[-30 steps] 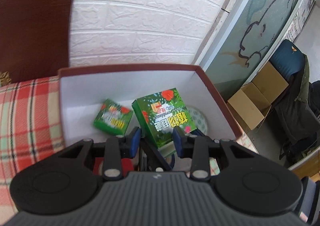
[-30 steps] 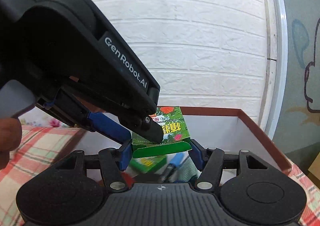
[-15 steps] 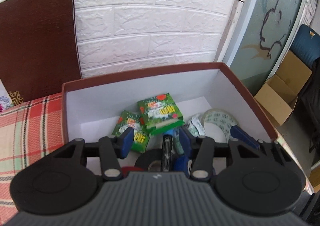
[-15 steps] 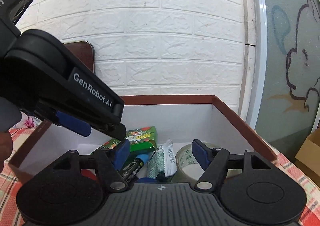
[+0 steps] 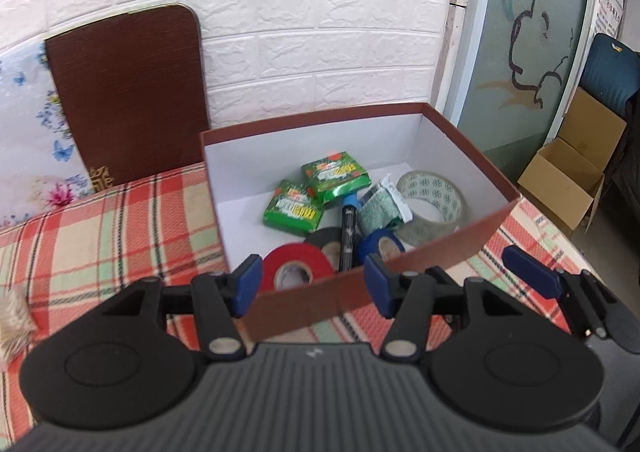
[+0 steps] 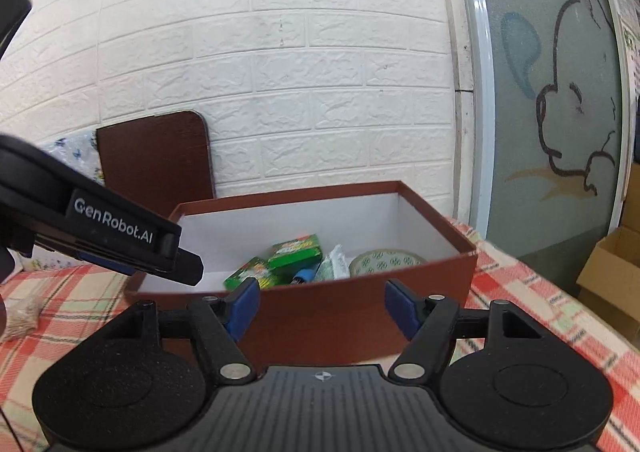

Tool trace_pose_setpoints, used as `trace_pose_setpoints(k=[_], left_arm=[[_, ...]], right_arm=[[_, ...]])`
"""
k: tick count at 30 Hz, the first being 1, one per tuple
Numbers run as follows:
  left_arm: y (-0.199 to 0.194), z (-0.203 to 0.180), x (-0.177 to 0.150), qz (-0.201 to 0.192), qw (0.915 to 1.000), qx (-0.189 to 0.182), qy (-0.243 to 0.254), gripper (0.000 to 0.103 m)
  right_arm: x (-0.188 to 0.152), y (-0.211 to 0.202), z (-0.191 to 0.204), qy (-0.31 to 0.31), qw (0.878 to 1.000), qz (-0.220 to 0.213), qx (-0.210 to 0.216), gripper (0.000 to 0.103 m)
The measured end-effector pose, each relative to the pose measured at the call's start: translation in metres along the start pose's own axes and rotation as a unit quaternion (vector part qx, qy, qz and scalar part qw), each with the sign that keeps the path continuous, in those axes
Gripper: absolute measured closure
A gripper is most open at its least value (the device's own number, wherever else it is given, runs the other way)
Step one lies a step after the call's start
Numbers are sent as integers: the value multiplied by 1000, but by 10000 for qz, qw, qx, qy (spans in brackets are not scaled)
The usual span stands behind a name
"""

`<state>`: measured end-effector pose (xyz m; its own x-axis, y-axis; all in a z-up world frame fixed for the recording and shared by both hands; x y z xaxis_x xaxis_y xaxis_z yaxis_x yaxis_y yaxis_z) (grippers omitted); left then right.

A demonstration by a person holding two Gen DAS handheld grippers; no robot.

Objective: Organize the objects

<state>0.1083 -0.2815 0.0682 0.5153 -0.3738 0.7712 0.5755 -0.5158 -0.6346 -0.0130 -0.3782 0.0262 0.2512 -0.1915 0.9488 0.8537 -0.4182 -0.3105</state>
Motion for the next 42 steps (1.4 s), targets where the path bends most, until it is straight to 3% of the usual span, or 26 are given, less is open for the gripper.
trace_pose_setpoints(k=[13,32,38,42], left_arm=[[-36,30,-75,149,9993,306,-160,30],[-35,129,-109,180,9917,1026,-753,25],[-32,174,-126,119,9883,1224,-906,23],[-38,238,-146,43,9759,1844,-1165,23]], right_arm=[[-30,-55,36,-31,9983,368,458,33],[-50,-31,95,-457,9889,1093,902,32],[-60,-22,122,-678,9812,1398,1143,32],[-69,-15,153,-1103,9710,1562,1438,33]])
Point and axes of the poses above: each gripper's, at about its wrist camera, not at the fingertips, and y roughly the way its jaws point, z to its left, x to its top, the point moved 2 cm from there along y, roughly the way its jaws point, and after that the axes turned 2 degrees about -y, right-handed, at the moved point
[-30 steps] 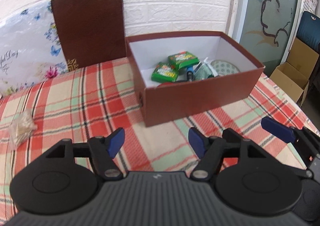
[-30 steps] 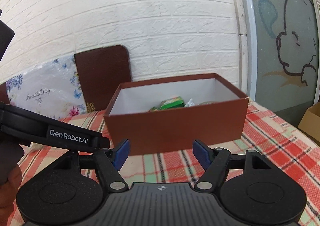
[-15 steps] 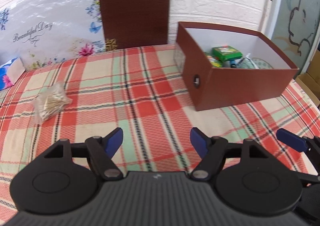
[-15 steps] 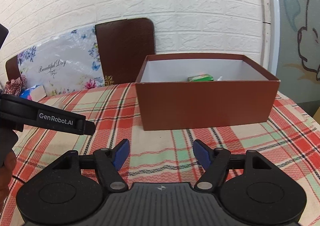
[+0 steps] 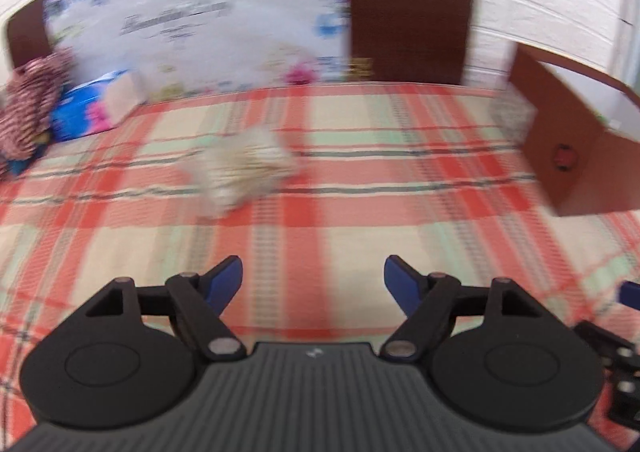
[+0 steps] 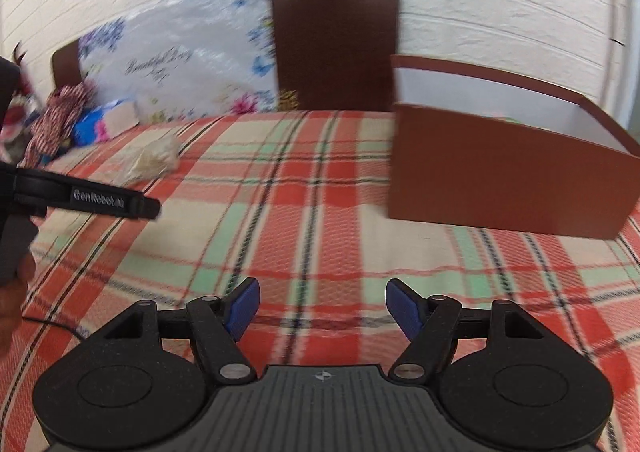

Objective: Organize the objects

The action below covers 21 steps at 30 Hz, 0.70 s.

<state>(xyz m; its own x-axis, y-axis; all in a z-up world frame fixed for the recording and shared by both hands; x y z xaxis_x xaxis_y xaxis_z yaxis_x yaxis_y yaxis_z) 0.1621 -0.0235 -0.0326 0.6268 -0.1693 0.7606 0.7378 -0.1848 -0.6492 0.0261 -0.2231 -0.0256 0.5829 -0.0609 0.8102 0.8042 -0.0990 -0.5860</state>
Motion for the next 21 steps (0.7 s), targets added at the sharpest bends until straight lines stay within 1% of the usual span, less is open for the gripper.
trace_pose_setpoints(k=[2,3,5,6,7,8,9,10,12,16,19,21], left_arm=[[8,40,-2,-87,9986,490,-172,23],[13,61,-2,-161,9964,798,-224,23],[25,99,-6,-210,9889,1437,-318,22],[32,117,-9,-148,9855,1637,-430,13],[35,136,-14,-257,9849,1567,-695,6],[37,153,-18,-244,9850,1252,-1161,3],[36,163,-18,-284,9827,1119,-1451,4],[37,164,-17,-324,9816,1207,-1445,4],[40,158,-16,-360,9829,1270,-1286,3],[39,162,-18,-418,9827,1149,-1388,3],[41,160,-17,-422,9831,1159,-1349,3],[41,160,-17,-439,9830,1147,-1364,3]], right_arm=[[2,11,18,-249,9995,105,141,33],[4,17,27,-364,9990,141,213,33],[10,30,46,-581,9975,171,361,33],[13,37,55,-666,9967,174,438,33],[17,44,65,-744,9957,167,517,33],[22,52,74,-821,9949,137,578,33],[27,59,83,-894,9940,92,626,33],[32,67,91,-940,9933,48,674,33],[47,83,105,-889,9926,-62,828,33],[80,111,121,-660,9914,-337,1076,33],[110,135,127,-235,9912,-360,1249,33],[123,151,127,45,9906,-271,1341,33]])
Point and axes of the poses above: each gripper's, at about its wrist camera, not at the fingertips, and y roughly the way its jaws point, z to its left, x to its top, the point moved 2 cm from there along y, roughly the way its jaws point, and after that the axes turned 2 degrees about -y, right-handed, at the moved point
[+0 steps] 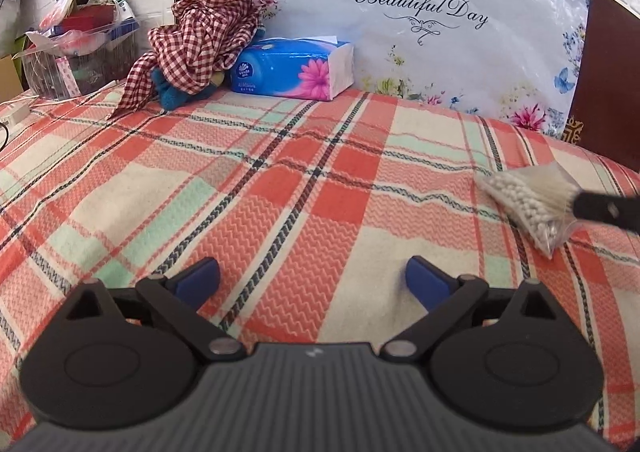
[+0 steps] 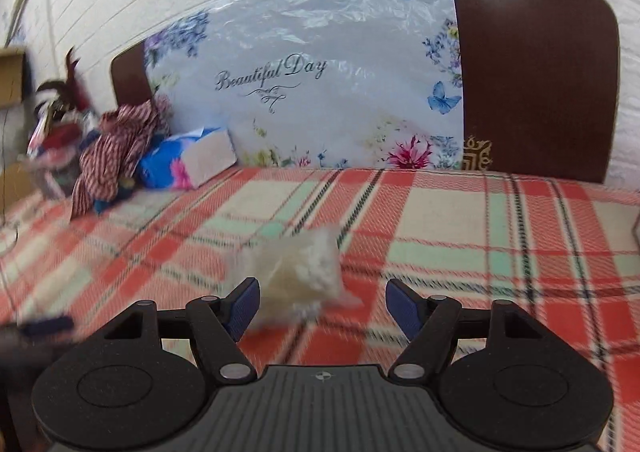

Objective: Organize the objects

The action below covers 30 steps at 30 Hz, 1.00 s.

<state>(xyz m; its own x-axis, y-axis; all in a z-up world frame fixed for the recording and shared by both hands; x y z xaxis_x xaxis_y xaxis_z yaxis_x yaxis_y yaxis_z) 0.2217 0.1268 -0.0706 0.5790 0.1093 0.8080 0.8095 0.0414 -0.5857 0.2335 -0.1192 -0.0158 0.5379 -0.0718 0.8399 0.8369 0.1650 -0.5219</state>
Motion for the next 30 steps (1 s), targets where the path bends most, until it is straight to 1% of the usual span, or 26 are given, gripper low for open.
trace_pose_setpoints(k=[2,3,4,5,7,8,10,13,15,19,24,26,27,28,29,30], left_arm=[[-1,1,-1,-12,10000,-8,-12,3],[-1,1,-1,-15,10000,-9,-14,3],[-1,1,0,-16,10000,-9,-17,3],[-1,1,0,-17,10000,-11,-19,3],[-1,1,0,-18,10000,-9,-17,3],[-1,1,0,-16,10000,-5,-10,3],[0,1,0,-15,10000,-3,0,3],[0,1,0,-14,10000,1,6,3],[0,1,0,-11,10000,9,17,3],[0,0,0,0,10000,26,41,3],[0,-1,0,16,10000,55,74,2],[0,-2,0,22,9999,65,88,2],[0,-2,0,24,9999,74,94,2],[0,-2,0,27,9999,85,100,2],[0,-3,0,30,9999,99,107,2],[0,-3,0,37,9999,106,118,1]], right_arm=[[3,17,-2,216,9995,173,144,37],[2,26,-3,266,9989,320,208,48],[0,32,-3,369,9979,401,338,52],[-3,33,-2,488,9973,372,392,54],[-6,25,-2,539,9971,376,392,66],[-8,19,-3,554,9970,370,395,69],[-14,5,-7,570,9970,355,396,79],[-28,-18,-20,558,9973,391,269,83],[-39,-35,-29,546,9978,356,125,84],[-57,-80,-56,924,9952,299,-78,84],[-92,-146,-84,1188,9915,336,-401,83],[-107,-169,-91,1260,9896,355,-593,75],[-113,-179,-93,1253,9886,352,-758,63],[-119,-187,-94,1226,9875,342,-926,44],[-124,-195,-95,1195,9869,287,-1047,40],[-129,-202,-97,1146,9868,220,-1125,39]])
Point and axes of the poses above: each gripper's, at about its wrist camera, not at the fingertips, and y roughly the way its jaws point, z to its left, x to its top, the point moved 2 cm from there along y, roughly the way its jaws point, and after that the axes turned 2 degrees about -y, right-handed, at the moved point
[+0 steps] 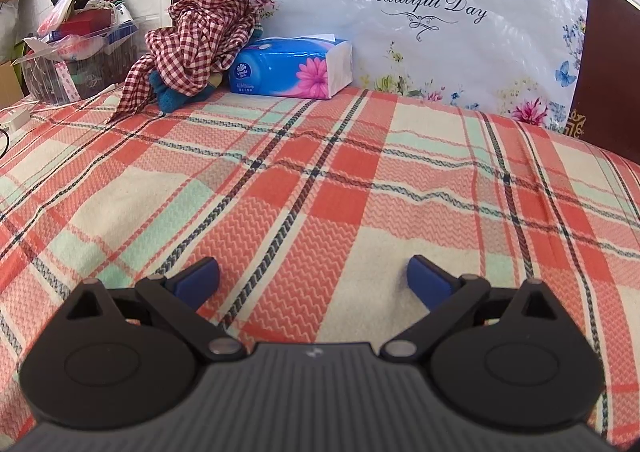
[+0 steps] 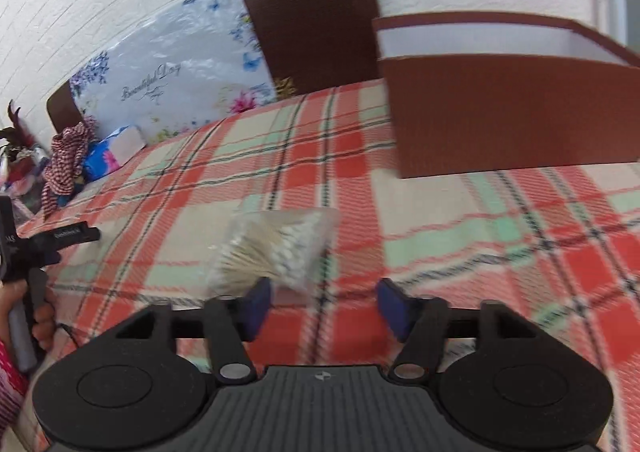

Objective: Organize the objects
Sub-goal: 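Grasp the bag of cotton swabs with the left gripper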

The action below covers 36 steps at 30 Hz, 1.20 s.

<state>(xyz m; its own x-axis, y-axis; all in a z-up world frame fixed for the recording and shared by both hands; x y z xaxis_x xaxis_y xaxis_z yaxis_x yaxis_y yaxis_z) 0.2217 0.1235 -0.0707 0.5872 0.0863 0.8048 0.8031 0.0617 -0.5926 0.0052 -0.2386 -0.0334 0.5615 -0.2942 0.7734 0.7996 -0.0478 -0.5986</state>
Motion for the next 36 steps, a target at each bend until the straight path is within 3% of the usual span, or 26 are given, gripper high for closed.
trace_pose_setpoints(k=[8,9,12,15,20,23,25,27,30,31,32,33,34,35,36], left_arm=[[-3,-4,3,247,9996,160,6,1],[-9,-6,3,355,9993,71,-112,1],[-38,-31,-5,421,9951,-845,-297,6],[-69,-78,-14,568,9818,-1810,-77,8],[-105,-156,-28,826,9471,-3062,498,9],[-114,-188,-39,964,9357,-3281,865,8],[-111,-198,-45,1073,9377,-3171,936,8],[-103,-197,-48,1283,9350,-3222,741,7],[-88,-198,-53,1775,9220,-3409,469,7],[-87,-200,-55,1797,9217,-3408,459,8],[-89,-203,-58,1706,9234,-3399,511,9],[-89,-207,-60,1667,9233,-3405,610,20],[-91,-213,-62,1673,9214,-3429,738,28],[-93,-217,-63,1704,9176,-3496,819,46],[-95,-220,-64,1772,9148,-3534,833,49]], right_arm=[[-17,-19,-12,-346,9992,-160,-149,39],[-18,-20,-13,-350,9992,-156,-138,39],[-23,-22,-19,-446,9988,-150,-102,36],[-24,-24,-17,-562,9983,-175,-35,35],[-18,-25,-10,-820,9962,-274,127,34],[-10,-22,-5,-1009,9941,-336,189,32],[-5,-18,-2,-1054,9935,-366,239,32],[0,-11,2,-1097,9929,-345,294,31],[6,7,8,-1201,9917,-211,401,31],[8,14,11,-1211,9915,-151,448,31],[9,22,14,-1206,9914,-82,504,31],[10,30,16,-1190,9913,-16,556,33],[11,37,18,-1173,9911,59,628,41],[11,41,19,-1178,9904,89,712,49],[11,40,22,-1217,9898,54,738,55]])
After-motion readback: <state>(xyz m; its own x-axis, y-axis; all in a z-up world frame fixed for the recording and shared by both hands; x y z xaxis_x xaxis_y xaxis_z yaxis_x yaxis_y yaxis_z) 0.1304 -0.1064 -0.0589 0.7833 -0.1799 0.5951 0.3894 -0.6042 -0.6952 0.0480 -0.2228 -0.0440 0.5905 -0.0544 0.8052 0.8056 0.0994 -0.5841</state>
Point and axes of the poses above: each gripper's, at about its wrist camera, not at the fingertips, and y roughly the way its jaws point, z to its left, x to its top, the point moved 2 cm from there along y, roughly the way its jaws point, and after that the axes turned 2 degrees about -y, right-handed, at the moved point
